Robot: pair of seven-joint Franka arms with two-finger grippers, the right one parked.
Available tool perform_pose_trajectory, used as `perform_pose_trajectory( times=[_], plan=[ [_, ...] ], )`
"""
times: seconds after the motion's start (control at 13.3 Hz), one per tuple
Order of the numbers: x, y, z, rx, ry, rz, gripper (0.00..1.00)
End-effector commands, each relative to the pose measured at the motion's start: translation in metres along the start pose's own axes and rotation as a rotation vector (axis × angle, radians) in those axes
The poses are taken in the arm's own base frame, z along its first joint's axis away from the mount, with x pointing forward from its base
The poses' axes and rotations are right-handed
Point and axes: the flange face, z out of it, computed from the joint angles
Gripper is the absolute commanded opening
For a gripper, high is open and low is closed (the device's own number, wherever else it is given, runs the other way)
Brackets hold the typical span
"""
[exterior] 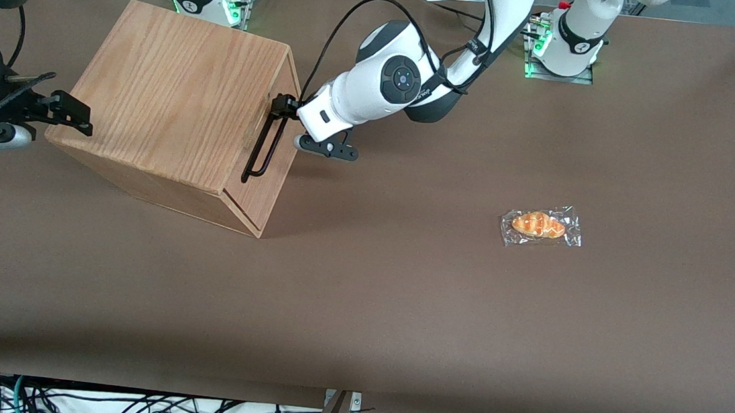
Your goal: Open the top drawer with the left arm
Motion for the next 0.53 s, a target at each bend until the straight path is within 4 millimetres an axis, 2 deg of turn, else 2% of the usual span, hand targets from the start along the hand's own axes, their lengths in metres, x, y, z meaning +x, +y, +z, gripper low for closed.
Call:
perform_pose_trajectory(
  times=[0.0, 0.22, 0.45],
  plan=[
    [0.0025, 0.0043, 0.0048, -0.016, -0.007, 0.027, 1.00],
    [-0.0036, 0.0073, 0.0093, -0.003, -0.008, 0.043, 1.00],
    [0.0011, 0.0026, 0.0089, 0.053, 0.024, 0.090, 1.00]
  ],
)
